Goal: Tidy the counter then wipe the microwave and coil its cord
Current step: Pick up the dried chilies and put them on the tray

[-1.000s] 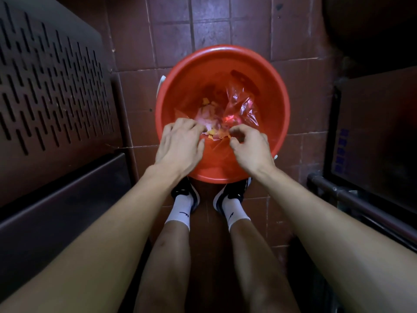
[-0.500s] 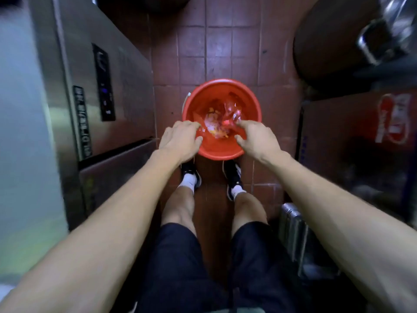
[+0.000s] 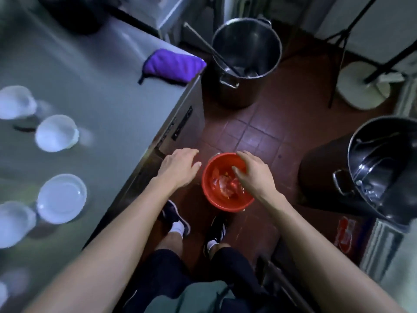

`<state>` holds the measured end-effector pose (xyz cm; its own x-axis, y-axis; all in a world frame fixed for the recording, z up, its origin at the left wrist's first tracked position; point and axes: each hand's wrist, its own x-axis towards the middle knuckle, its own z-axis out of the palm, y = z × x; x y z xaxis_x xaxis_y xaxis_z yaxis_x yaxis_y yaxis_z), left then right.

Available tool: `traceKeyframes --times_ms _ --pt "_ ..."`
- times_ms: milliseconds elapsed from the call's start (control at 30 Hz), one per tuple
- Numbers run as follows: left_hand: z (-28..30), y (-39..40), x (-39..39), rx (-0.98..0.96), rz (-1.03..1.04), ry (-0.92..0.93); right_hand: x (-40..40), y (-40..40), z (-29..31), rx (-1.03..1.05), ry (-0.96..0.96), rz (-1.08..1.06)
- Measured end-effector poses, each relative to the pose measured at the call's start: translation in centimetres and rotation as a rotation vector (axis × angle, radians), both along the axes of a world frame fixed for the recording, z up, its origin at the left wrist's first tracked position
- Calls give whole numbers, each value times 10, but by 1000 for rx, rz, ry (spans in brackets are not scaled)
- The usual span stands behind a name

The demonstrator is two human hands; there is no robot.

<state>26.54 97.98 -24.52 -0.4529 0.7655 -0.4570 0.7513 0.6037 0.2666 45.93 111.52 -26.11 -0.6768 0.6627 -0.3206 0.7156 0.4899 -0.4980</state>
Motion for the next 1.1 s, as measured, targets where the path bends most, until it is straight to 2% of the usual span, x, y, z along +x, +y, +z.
traceKeyframes --times_ms 200,467,733,1100 --pt "47 -80 -23 86 239 51 -47 -45 41 19 112 212" --pt "76 -222 -38 215 501 125 -128 -155 79 34 252 487" --pt "93 -385 -49 309 766 179 -198 -287 107 23 237 756" --pt "90 -530 -77 392 949 232 -261 -428 114 30 284 842"
